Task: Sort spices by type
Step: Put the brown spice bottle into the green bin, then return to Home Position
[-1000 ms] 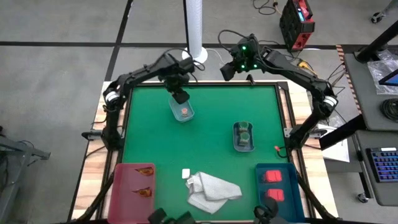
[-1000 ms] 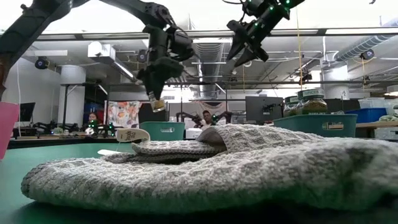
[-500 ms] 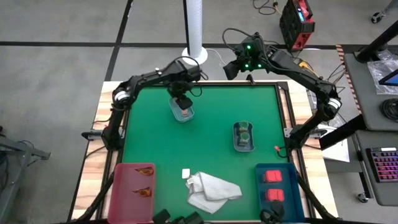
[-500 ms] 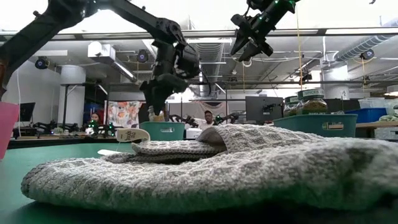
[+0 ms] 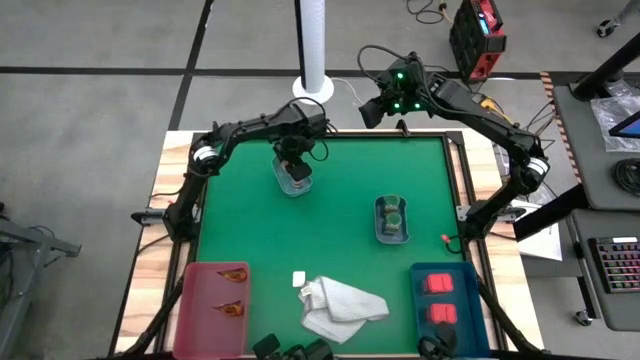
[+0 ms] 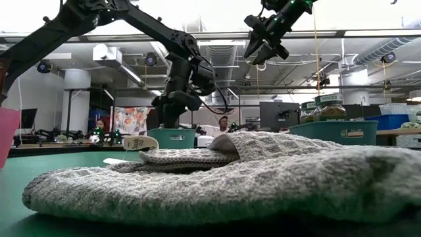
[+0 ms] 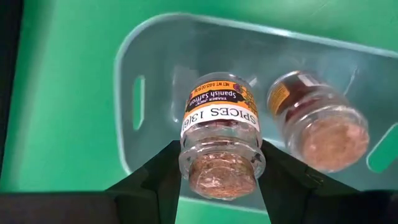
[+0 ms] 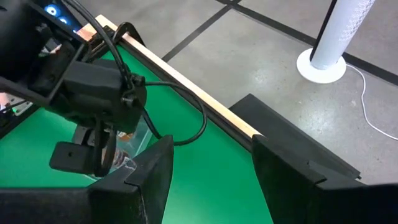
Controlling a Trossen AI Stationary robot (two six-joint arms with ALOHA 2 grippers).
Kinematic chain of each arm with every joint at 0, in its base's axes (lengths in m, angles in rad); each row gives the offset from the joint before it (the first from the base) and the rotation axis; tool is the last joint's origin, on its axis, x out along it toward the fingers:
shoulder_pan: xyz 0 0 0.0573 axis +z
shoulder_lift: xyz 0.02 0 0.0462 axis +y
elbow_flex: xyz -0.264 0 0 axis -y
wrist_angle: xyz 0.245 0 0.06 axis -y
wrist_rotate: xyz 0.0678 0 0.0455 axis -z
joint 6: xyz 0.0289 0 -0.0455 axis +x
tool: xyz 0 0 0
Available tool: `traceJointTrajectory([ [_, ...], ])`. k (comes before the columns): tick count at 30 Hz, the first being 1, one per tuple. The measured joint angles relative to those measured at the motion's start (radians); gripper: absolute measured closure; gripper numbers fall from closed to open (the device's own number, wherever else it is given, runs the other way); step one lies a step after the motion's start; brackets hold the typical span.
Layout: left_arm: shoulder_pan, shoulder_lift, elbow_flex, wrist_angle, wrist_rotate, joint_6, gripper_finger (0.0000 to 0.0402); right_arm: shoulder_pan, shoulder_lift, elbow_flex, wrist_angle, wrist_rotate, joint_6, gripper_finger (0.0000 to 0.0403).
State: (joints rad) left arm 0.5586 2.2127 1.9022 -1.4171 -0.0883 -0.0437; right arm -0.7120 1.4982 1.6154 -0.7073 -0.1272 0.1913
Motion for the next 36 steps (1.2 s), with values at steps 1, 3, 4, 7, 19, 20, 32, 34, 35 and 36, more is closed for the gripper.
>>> traceJointTrajectory([
  [1,-0.001,0.004,0.0,0.005,0.0,0.004,0.0245,0.0,0.0,0.0,0.0,0.0,0.0,0.0197],
  [3,-0.001,0.012,0.0,0.006,0.0,0.009,0.0233,0.0,0.0,0.0,0.0,0.0,0.0,0.0197],
  [4,-0.001,0.016,0.0,0.013,0.0,0.009,0.0226,0.0,0.0,0.0,0.0,0.0,0.0,0.0197],
  [7,-0.001,0.022,0.0,0.019,0.0,0.01,0.021,0.0,0.0,0.0,0.0,0.0,-0.002,0.0197],
  [19,-0.001,0.023,0.078,-0.001,-0.008,-0.008,0.02,0.0,0.0,0.0,0.0,-0.002,-0.009,0.0197],
  [20,-0.001,0.023,0.095,-0.019,-0.011,-0.009,0.0199,0.0,0.0,0.0,0.0,-0.003,-0.009,0.0197],
  [32,-0.021,-0.087,0.277,-0.153,-0.045,-0.126,0.0198,0.001,0.001,0.0,-0.002,-0.02,-0.071,0.0197],
  [34,-0.042,-0.152,0.261,-0.154,-0.044,-0.133,0.0198,0.002,0.0,0.0,-0.002,-0.049,-0.091,0.0197],
  [35,-0.053,-0.188,0.248,-0.15,-0.044,-0.131,0.0198,0.005,-0.002,0.0,-0.001,-0.062,-0.103,0.0197],
  [36,-0.065,-0.224,0.23,-0.137,-0.043,-0.117,0.0198,0.01,-0.004,0.0,0.0,-0.073,-0.113,0.0197],
])
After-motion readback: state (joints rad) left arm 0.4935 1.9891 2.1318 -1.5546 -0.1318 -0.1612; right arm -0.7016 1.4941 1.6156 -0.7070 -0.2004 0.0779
